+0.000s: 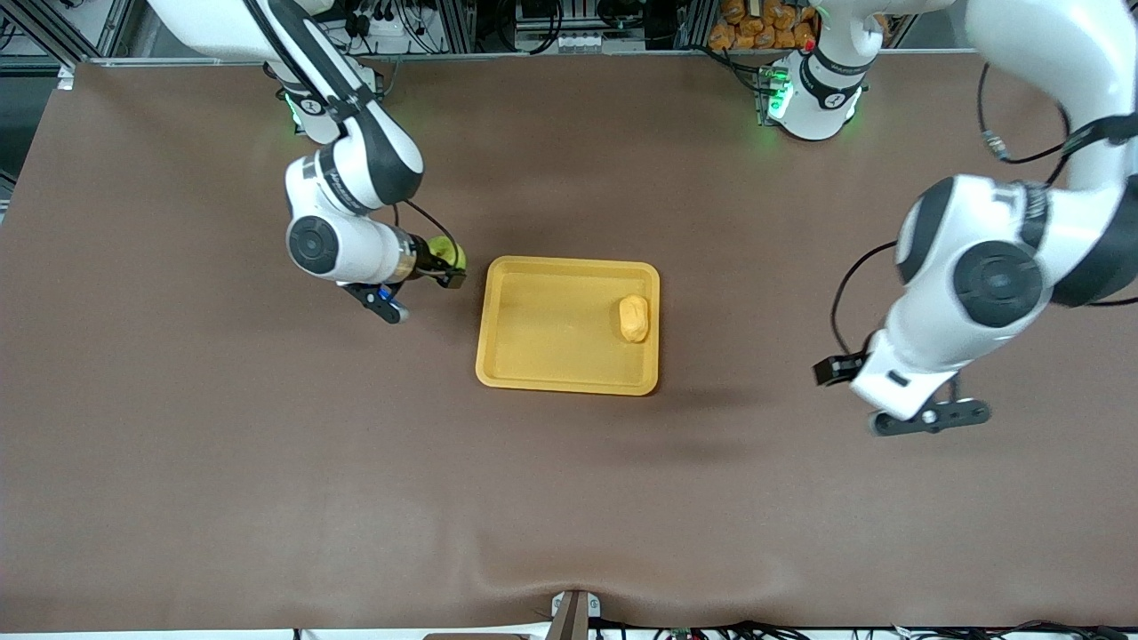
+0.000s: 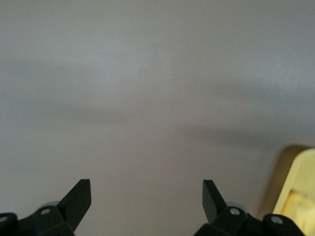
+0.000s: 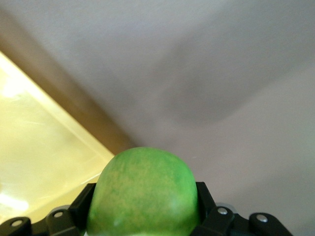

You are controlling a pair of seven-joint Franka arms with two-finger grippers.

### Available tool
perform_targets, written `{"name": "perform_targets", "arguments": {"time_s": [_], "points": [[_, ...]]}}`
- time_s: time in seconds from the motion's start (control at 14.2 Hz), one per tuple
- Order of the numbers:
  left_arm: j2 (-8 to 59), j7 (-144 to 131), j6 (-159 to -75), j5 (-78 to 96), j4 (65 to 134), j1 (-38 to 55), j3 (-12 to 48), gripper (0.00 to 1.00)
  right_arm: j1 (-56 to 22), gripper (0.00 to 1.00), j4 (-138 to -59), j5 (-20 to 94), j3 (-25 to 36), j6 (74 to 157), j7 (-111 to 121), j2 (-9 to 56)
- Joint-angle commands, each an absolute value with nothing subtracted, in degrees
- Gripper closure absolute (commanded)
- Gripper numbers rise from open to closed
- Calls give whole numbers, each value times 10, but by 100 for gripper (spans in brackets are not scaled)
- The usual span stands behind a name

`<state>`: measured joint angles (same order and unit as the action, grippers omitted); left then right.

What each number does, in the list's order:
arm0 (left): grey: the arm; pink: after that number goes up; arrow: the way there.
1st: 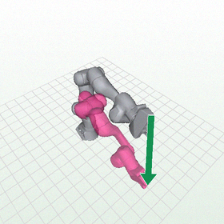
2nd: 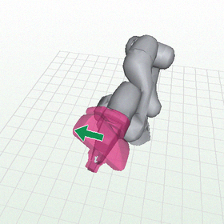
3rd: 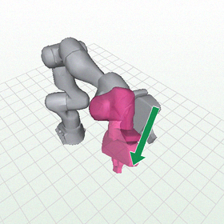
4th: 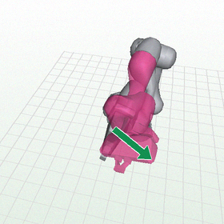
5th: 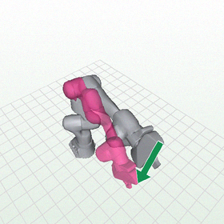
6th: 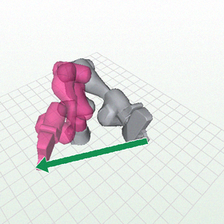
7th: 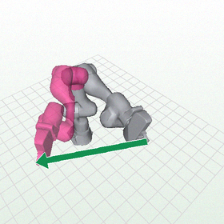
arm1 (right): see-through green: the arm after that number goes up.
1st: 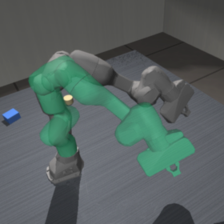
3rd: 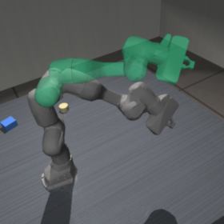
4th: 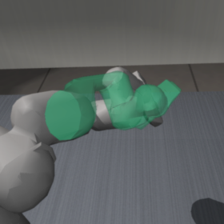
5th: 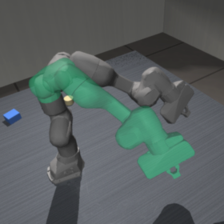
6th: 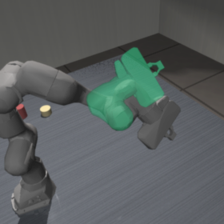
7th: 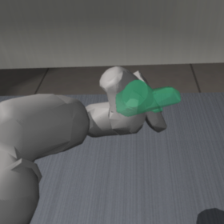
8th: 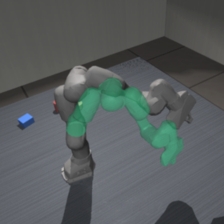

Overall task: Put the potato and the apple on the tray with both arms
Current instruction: 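Carry the apple to the tray while the left gripper withdraws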

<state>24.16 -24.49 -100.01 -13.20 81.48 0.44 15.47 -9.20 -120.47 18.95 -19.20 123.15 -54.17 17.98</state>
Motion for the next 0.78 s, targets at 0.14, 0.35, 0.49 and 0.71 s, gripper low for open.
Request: {"name": "perform_targets", "arguments": {"time_s": [0.14,0.35,0.49,0.71], "points": [[167,-235,-951,-90,853,-22,161,0,-134,100,-1108,196,-194,1250,-634,265],[136,-234,-932,-58,858,-28,161,0,-154,100,-1078,194,-194,1285,-652,304],[118,-219,-931,-47,866,-24,151,0,-164,100,-1060,192,-194,1322,-653,337],[52,-153,-932,-27,921,17,71,0,-169,100,-1040,192,-194,1329,-654,359]]}}
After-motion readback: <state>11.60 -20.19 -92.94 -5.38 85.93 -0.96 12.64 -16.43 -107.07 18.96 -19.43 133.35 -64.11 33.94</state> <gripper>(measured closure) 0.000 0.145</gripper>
